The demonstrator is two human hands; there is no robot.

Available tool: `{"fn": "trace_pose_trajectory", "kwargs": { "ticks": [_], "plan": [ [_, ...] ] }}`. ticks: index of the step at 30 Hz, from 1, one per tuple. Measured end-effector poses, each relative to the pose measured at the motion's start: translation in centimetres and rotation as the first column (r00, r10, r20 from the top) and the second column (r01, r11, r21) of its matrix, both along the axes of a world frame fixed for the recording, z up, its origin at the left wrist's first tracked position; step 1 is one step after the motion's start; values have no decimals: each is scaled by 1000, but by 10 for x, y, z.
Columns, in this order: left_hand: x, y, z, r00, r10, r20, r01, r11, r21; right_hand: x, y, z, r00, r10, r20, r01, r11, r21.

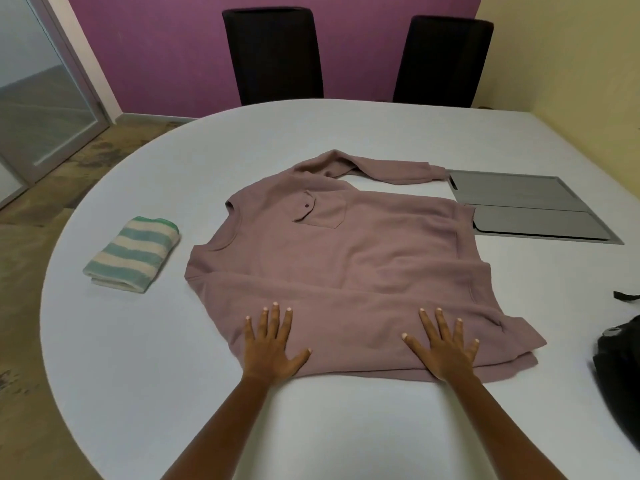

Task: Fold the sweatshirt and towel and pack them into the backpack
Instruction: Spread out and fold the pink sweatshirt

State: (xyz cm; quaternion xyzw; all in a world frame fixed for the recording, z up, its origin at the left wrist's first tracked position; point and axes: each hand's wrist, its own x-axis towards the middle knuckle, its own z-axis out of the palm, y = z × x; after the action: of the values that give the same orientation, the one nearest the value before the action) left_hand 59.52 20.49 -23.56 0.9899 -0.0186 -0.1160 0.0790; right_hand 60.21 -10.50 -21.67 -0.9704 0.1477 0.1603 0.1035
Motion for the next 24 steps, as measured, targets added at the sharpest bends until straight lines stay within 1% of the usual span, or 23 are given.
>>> {"fn": "trace_pose_trajectory", "kwargs": {
  "ticks": [8,12,14,16,17,20,22,23,24],
  "plan": [
    [9,-10,-4,1000,6,-17,-7,999,-32,12,-16,0,1000,17,-4,-17,1000,-26],
    [5,12,-1,1000,-9,17,9,1000,-26,1,-21,0,997,59,51,-56,997,-54],
    [2,25,-1,999,-41,-3,41,999,-11,-9,-23,1,991,68,111,-60,995,-76],
    [-4,38,2,995,-87,-57,89,996,19,-18,-25,-1,986,86,144,-75,994,-77],
    [-7,45,4,989,-123,-79,127,991,44,-23,-28,-3,985,108,132,-99,992,-76],
    [-19,67,8,951,-310,-8,309,946,100,-41,-43,-1,962,258,88,-256,966,-42],
    [-23,77,12,936,-351,7,344,919,192,-55,-55,1,917,378,128,-374,926,-52],
    [-24,78,15,928,-373,15,362,909,208,-60,-62,1,894,414,174,-407,910,-73],
    [-26,78,16,918,-396,19,384,902,198,-64,-67,3,886,425,184,-422,905,-59]
  ]
}}
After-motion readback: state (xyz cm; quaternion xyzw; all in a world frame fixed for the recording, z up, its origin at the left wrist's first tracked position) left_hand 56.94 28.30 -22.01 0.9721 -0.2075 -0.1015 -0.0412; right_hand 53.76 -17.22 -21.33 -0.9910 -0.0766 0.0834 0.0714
